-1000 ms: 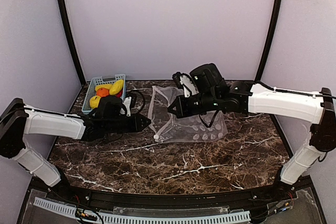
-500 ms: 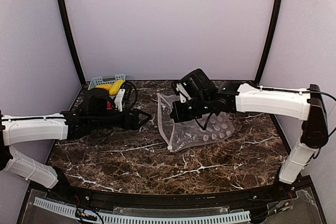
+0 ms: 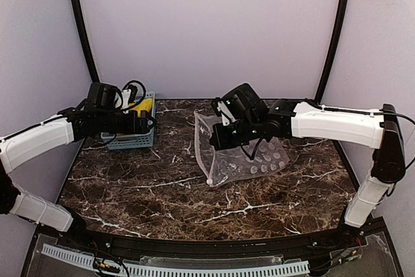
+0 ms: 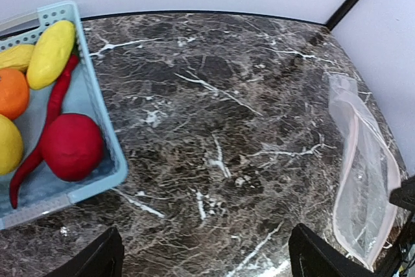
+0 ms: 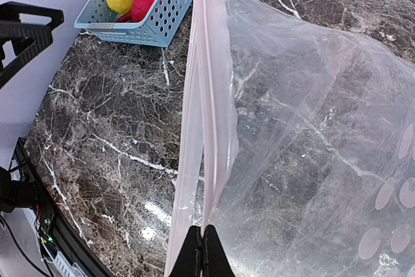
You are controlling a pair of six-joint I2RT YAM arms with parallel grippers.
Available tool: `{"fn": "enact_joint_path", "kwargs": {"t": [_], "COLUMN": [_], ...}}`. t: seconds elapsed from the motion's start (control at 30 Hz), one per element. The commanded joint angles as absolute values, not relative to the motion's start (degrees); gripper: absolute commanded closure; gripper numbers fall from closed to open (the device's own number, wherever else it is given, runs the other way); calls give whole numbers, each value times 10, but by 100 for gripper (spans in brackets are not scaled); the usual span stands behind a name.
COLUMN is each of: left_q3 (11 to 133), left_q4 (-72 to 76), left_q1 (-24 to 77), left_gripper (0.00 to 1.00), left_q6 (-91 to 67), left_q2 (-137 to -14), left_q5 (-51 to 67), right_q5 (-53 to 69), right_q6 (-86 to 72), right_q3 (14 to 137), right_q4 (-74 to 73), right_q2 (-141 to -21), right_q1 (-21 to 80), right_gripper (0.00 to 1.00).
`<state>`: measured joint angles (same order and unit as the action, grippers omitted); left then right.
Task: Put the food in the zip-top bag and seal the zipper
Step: Pass from the left arm to the right, then pick up the fake fruit from the bin.
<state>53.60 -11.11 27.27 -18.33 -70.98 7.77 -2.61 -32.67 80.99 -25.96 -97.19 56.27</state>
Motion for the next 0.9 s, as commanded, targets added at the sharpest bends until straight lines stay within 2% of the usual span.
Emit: {"fn": "enact_joint_path", "kwargs": {"t": [0.0, 0.27, 0.57, 0.87], "left_q3": [603, 742, 797, 813], "left_q4": [-231, -312, -310, -272], "left_q1": [210, 124, 73, 44], "left_gripper": [11, 12, 20, 26], "left_q6": [-128, -76, -67, -69], "left_q2": [-762, -879, -989, -1044], "left_q5": [71, 11, -9, -42], "right_q5": [-26, -21, -6, 12], "right_q6": [-325, -317, -313, -311], "right_q3": [827, 835, 830, 825], "right_q4": [-257, -256, -245, -225], "right_q2": [-981, -984, -984, -986], "right_q1": [563, 563, 563, 562], "right_gripper": [100, 100, 100, 100]}}
